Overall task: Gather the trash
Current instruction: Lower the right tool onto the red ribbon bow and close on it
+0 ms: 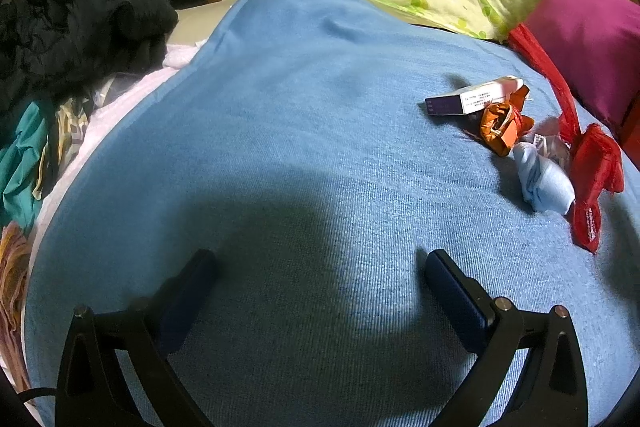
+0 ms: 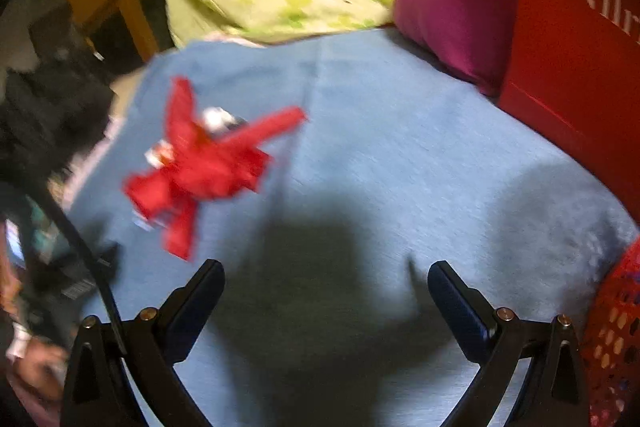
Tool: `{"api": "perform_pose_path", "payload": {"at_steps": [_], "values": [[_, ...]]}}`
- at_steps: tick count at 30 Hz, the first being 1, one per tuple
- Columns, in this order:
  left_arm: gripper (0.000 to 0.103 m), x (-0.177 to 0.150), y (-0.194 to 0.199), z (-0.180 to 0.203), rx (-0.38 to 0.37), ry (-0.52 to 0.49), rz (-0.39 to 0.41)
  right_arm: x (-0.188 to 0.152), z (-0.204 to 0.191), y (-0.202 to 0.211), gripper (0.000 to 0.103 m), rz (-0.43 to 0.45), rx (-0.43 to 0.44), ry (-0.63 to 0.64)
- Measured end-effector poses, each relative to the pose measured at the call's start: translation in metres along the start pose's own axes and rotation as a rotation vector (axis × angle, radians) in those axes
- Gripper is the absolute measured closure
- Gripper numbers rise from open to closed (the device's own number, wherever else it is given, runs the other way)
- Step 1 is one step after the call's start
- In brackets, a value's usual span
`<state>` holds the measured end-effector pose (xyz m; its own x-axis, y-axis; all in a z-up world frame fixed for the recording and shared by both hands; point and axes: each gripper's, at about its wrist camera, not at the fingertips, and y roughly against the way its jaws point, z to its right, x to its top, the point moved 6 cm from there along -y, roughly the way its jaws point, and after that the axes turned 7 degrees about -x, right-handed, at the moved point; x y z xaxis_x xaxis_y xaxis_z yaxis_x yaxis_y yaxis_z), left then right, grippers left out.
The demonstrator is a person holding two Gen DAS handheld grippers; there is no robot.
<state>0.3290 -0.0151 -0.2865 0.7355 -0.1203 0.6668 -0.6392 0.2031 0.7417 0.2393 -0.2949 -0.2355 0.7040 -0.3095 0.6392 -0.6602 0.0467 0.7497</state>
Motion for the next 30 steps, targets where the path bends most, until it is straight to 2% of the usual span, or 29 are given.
{"api": "perform_pose_path", "payload": {"at_steps": [7,10,12,13,19,21,22,26,30], "values": [[0.000,-0.002,0.002,0.002,-0.012,-0.009,0.005,0.029,-0.042,-0.011,0.000,-0.074,0.267,-0.164],[0.000,-0.004,0.004,0.003,-0.025,-0.015,0.006,0.036,-0.048,-0.024,0.003,-0.104,0.306,-0.236],[0.000,-0.005,0.006,0.006,-0.040,-0.027,0.009,0.039,-0.052,-0.033,0.014,-0.129,0.324,-0.272],[0.000,-0.006,0.007,0.008,-0.049,-0.039,0.011,0.040,-0.054,-0.040,0.016,-0.158,0.340,-0.301],[0.000,-0.017,0.018,0.022,-0.108,-0.086,0.006,0.040,-0.055,-0.068,0.019,-0.245,0.354,-0.406],[0.000,-0.024,0.023,0.025,-0.102,-0.094,0.019,0.041,-0.059,-0.077,0.019,-0.261,0.323,-0.406],[0.000,-0.029,0.026,0.024,-0.096,-0.075,0.035,0.040,-0.062,-0.083,0.021,-0.272,0.314,-0.406],[0.000,-0.036,0.032,0.023,-0.103,-0.035,0.033,0.034,-0.065,-0.101,0.043,-0.313,0.292,-0.406],[0.000,-0.042,0.035,0.024,-0.095,-0.050,0.035,0.036,-0.059,-0.090,0.049,-0.300,0.320,-0.411]]}}
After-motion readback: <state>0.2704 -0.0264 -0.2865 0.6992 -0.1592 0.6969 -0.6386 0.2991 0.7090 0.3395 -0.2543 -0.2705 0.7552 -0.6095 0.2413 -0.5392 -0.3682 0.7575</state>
